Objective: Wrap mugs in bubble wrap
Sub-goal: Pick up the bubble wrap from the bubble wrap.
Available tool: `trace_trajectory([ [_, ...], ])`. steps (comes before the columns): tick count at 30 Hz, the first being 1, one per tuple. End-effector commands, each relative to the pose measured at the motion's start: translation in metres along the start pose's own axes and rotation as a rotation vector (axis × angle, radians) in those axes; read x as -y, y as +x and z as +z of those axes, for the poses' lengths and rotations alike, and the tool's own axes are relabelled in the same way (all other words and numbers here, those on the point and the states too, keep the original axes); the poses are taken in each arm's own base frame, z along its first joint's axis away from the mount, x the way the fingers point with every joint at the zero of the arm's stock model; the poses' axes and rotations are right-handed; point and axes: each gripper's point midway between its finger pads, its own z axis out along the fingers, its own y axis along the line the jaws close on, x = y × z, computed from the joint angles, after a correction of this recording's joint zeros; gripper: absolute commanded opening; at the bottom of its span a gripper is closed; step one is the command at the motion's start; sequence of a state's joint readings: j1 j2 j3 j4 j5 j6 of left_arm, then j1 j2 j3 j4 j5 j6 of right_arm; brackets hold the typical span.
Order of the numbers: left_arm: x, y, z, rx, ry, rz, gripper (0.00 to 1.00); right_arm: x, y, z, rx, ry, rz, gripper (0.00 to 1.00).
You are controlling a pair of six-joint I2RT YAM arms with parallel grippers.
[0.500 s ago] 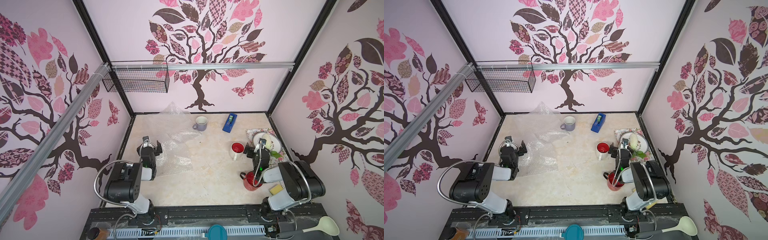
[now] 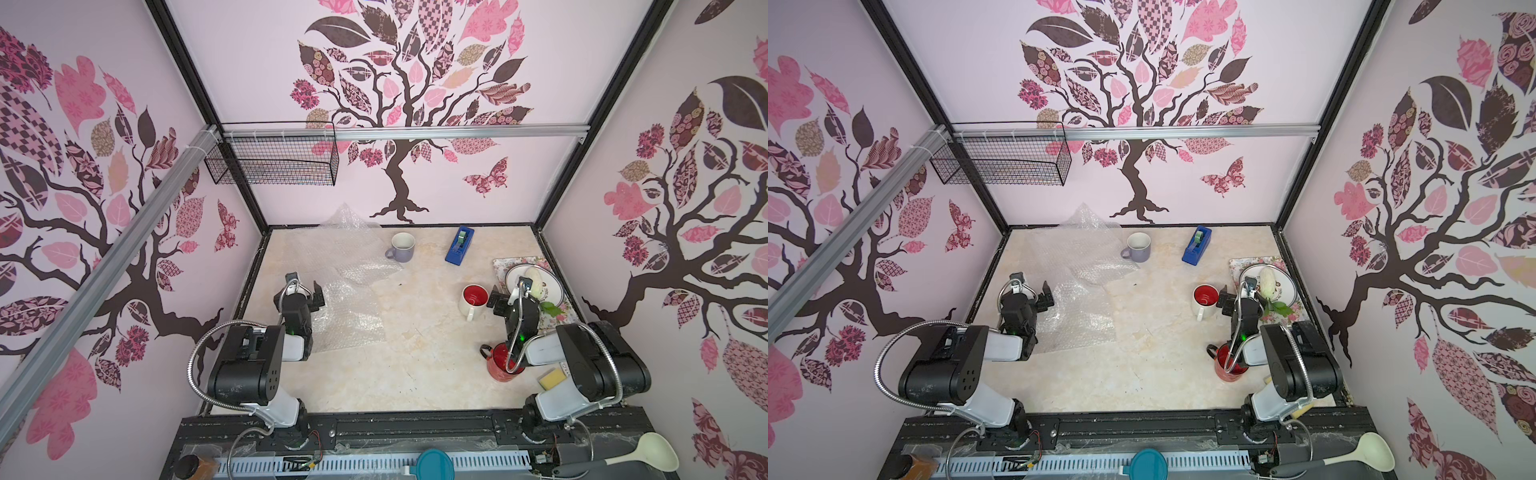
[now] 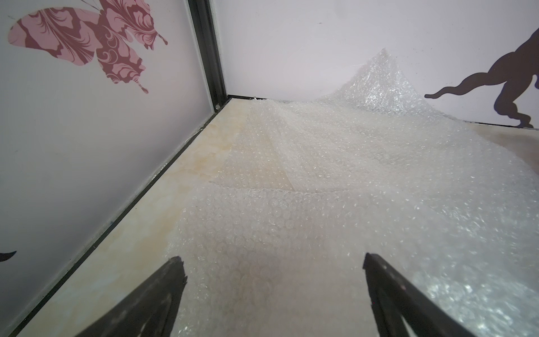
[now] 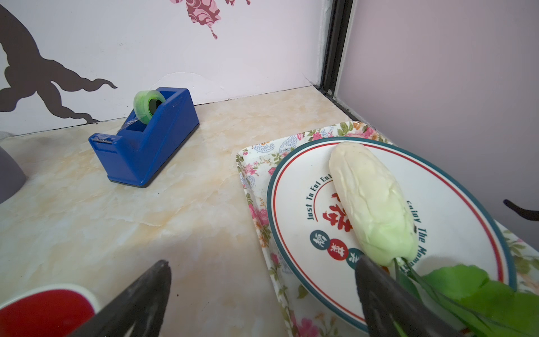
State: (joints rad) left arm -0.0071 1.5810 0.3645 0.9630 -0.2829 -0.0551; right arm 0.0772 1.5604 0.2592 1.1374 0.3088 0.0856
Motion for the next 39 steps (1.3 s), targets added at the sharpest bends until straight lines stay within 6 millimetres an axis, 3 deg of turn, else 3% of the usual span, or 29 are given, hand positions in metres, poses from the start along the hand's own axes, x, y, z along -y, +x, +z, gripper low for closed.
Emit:
trace_trajectory([
  [1, 0.000, 0.000, 0.000, 0.007, 0.003, -0.001, 0.98, -0.004, -0.015, 0.003, 0.039, -0.014, 0.008, 1.00],
  [15, -0.001, -0.004, -0.002, 0.018, -0.002, -0.004, 0.98, -0.004, -0.016, 0.002, 0.047, -0.015, 0.010, 1.00],
  [18, -0.005, -0.033, -0.013, 0.001, -0.015, 0.000, 0.98, -0.010, -0.044, -0.006, 0.058, 0.045, -0.039, 1.00],
  [20, -0.015, -0.074, -0.031, 0.009, -0.057, -0.104, 0.98, -0.014, -0.065, -0.015, -0.054, 0.048, 0.083, 1.00],
  [21, -0.010, -0.099, -0.042, 0.009, -0.013, -0.143, 0.98, -0.022, -0.079, -0.023, -0.104, 0.011, 0.143, 1.00],
  [25, -0.005, -0.163, -0.083, -0.047, 0.050, -0.390, 0.98, -0.079, -0.107, -0.064, -0.284, -0.311, 0.339, 1.00],
  [29, 0.014, -0.185, -0.106, -0.173, 0.107, -0.461, 0.97, -0.127, -0.108, -0.095, -0.540, -0.530, 0.446, 1.00],
  [32, 0.033, -0.176, -0.109, -0.314, 0.162, -0.474, 0.96, -0.179, -0.091, -0.114, -0.727, -0.674, 0.400, 1.00],
  [36, 0.041, -0.125, -0.110, -0.606, 0.119, -0.419, 0.94, -0.258, -0.035, -0.133, -0.974, -0.738, 0.141, 0.97],
  [39, 0.033, -0.088, -0.114, -0.741, 0.047, -0.376, 0.94, -0.292, 0.004, -0.131, -1.086, -0.691, 0.030, 0.93],
])
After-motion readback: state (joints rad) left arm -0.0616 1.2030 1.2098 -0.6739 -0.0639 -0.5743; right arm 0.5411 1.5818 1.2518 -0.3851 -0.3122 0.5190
